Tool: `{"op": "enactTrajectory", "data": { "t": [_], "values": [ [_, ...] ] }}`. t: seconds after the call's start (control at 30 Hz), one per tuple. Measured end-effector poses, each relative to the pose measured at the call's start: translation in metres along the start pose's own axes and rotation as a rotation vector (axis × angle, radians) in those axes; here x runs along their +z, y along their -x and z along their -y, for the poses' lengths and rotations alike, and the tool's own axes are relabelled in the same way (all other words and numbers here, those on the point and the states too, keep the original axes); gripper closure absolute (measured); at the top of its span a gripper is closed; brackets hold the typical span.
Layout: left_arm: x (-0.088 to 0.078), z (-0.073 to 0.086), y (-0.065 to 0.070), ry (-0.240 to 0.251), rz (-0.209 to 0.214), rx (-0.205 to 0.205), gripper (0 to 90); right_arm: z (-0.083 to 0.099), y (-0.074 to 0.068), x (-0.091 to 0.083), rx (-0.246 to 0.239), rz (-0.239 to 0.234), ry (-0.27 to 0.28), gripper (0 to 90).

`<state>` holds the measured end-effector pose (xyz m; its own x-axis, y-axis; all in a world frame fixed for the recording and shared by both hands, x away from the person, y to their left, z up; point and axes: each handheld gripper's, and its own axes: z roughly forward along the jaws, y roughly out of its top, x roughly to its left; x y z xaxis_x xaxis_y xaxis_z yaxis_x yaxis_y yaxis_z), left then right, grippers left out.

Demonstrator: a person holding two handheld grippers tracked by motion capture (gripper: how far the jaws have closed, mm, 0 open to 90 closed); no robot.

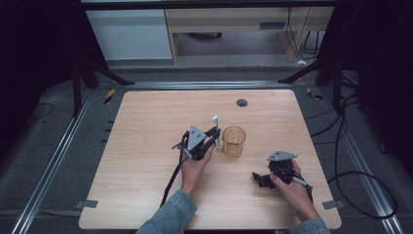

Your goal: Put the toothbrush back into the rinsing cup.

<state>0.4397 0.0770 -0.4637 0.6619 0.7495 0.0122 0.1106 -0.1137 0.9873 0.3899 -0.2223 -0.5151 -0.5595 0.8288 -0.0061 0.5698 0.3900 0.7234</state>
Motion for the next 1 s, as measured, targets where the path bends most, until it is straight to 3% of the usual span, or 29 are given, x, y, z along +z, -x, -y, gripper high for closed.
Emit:
{"op": "enactTrajectory", "data": {
  "t": [1.0],
  "values": [
    [0.0027, 0.0062, -0.0005, -0.042, 0.001, 0.004, 78.0, 0.0, 0.0, 0.0, 0.0, -0.001, 0.0, 0.4]
  ]
}}
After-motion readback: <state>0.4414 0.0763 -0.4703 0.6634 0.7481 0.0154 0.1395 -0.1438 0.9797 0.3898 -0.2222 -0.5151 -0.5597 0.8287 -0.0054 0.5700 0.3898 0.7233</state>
